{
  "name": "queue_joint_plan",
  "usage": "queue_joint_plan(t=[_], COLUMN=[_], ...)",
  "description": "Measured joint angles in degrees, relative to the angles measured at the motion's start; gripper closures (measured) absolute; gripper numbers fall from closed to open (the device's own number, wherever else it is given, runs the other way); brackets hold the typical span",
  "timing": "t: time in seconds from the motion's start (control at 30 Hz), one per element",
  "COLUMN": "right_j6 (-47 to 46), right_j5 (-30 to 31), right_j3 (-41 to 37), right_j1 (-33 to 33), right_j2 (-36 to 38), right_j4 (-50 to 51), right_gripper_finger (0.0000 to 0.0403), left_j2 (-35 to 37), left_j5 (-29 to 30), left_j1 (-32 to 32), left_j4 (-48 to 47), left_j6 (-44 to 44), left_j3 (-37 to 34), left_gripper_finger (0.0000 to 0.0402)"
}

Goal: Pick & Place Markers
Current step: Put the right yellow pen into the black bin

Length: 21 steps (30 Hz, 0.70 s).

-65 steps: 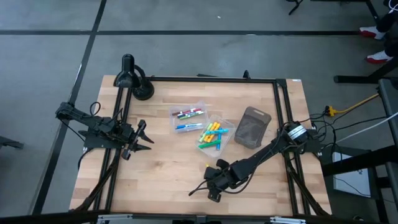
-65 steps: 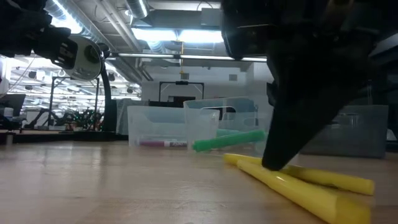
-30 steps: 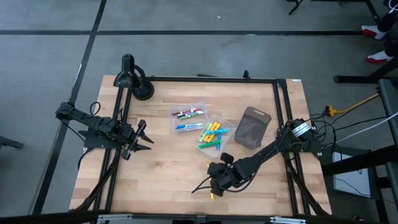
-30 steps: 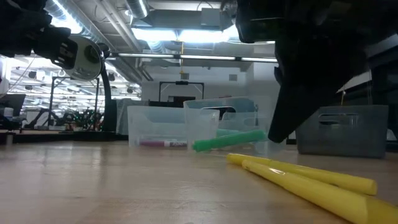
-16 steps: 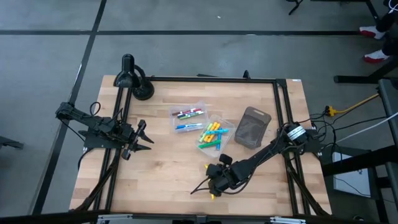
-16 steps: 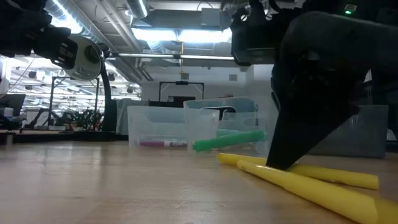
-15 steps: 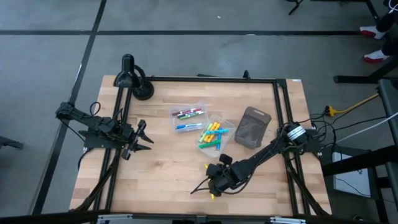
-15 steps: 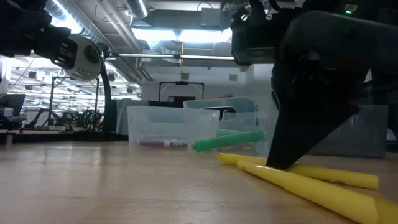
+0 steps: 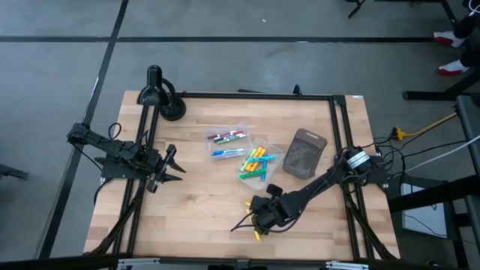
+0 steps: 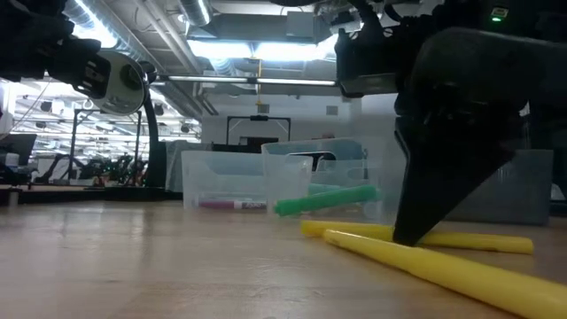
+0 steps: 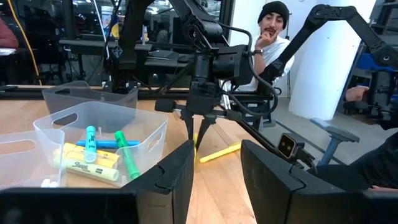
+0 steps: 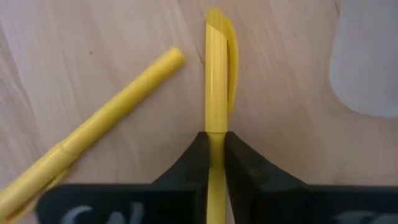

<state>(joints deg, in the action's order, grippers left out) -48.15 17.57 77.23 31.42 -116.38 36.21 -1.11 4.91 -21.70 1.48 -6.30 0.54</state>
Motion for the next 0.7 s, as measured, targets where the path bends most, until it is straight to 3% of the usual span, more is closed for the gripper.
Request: queue_joint_plan(t=[0.17,0.4,0.7], right_j6=[-2.2,-3.1,-5.2], right_j5=[-3.0,-4.1,-8.1], right_j3=[0.0,0.0,-0.2], right_j1=[0.0,0.0,-0.1], right_j2=[0.0,-0.1,0.0], right_j4=[3.0,5.3,6.0], right_gripper_finger=[0.0376,0.0358,0.0377], left_j2=[0.0,0.0,0.0], left_j5=[0.0,0.0,0.0], left_j1=[0.0,0.0,0.0], left_j4=[0.0,0.0,0.0], left_j6=[0.0,0.0,0.0], left_j3=[0.0,0.0,0.0], left_gripper_finger=[0.0274,0.0274,0.0274])
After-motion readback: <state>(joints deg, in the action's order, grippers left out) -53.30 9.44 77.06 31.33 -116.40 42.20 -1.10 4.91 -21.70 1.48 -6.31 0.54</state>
